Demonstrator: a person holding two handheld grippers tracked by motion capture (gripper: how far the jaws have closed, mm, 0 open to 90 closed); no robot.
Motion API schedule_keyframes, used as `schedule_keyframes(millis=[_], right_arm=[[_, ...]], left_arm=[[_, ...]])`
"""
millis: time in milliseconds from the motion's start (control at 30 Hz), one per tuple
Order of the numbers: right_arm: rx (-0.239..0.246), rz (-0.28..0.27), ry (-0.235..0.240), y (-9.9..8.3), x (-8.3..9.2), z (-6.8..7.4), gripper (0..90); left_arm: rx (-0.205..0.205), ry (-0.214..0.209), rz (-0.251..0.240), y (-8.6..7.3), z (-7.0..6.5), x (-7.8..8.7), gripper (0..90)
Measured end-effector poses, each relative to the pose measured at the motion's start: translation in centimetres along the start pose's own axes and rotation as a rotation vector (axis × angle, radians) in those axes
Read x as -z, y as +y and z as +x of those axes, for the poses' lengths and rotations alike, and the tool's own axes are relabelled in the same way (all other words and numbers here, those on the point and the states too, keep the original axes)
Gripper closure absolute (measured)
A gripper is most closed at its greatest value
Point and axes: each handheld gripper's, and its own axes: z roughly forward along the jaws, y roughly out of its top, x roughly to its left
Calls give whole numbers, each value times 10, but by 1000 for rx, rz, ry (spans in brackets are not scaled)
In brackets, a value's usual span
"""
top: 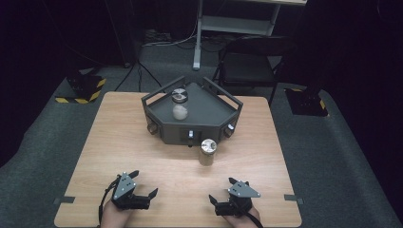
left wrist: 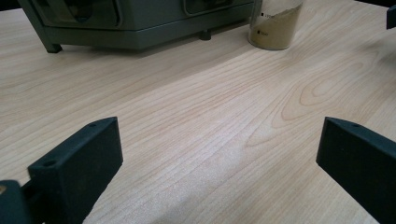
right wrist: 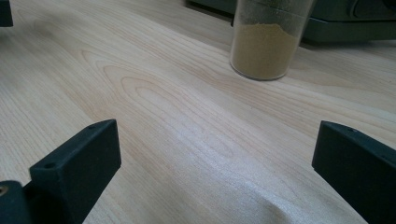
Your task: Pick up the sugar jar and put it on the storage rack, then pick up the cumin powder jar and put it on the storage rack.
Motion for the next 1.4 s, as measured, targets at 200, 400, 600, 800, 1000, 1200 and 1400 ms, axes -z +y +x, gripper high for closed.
schedule_keyframes(millis=[200, 400, 600, 800, 1000, 1200, 1400], right_arm=[[-4, 3, -10, 1, -1, 1, 9], [12, 2, -25, 0, 0, 6, 10], [7, -5, -27, -1, 1, 6, 9], [10, -3, -28, -1, 0, 7, 9], [24, 3, -35, 0, 0, 9, 9], [10, 6, -37, 1, 0, 8, 9], [-4, -11, -31, -2, 1, 5, 8]], left_arm=[[-12, 7, 14, 2, -3, 0, 6], [-13, 12, 35, 5, -4, -2, 6], [-10, 15, 36, 6, -5, -2, 6], [-10, 0, 31, 4, -3, -1, 6], [-12, -17, 23, 2, -2, 1, 6], [-4, -19, 14, 1, -2, 2, 5], [-3, -27, 7, -1, -1, 3, 5]])
